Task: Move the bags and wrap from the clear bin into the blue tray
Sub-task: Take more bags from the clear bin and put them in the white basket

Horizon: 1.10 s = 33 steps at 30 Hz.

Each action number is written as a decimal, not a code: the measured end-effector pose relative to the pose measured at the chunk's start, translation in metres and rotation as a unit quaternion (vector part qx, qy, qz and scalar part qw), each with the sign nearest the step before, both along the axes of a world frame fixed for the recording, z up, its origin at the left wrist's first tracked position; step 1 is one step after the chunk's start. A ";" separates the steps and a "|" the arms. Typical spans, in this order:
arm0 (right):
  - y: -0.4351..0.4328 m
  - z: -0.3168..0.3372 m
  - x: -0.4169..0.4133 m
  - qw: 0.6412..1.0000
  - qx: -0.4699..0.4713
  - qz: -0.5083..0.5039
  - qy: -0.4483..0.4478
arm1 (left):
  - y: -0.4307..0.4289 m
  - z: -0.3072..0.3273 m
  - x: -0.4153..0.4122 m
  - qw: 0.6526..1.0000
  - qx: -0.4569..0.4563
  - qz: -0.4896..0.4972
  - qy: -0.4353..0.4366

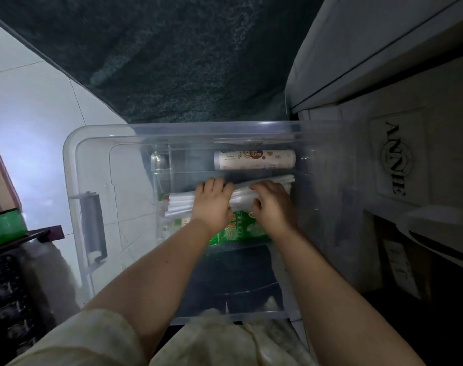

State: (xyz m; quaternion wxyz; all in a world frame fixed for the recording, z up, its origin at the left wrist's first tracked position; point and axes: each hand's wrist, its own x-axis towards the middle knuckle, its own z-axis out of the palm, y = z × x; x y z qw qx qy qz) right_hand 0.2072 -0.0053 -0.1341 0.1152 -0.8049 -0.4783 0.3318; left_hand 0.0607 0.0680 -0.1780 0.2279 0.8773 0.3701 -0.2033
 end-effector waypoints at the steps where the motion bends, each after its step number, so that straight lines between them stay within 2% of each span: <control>1: -0.001 0.002 -0.001 1.000 0.007 -0.001 0.001 | -0.001 0.000 0.002 1.000 -0.019 0.005 -0.005; 4: -0.004 0.012 0.000 0.999 0.038 -0.008 -0.001 | -0.001 0.004 0.007 0.999 -0.042 0.014 -0.008; 9: -0.007 0.049 0.003 0.997 0.071 -0.005 -0.007 | 0.002 0.041 0.005 0.999 -0.017 0.026 -0.019; 17: -0.038 0.178 -0.016 0.982 0.161 0.078 -0.067 | 0.002 0.186 -0.021 0.991 0.065 0.063 -0.101; 22: -0.071 0.235 -0.040 0.978 0.161 0.036 -0.124 | -0.001 0.267 -0.040 0.972 0.091 0.079 -0.202; 28: -0.118 0.281 -0.082 0.962 0.196 -0.120 -0.144 | -0.027 0.333 -0.048 0.946 -0.017 0.112 -0.303; 33: -0.178 0.326 -0.096 0.922 0.222 -0.304 -0.086 | -0.069 0.391 -0.016 0.898 -0.224 0.089 -0.368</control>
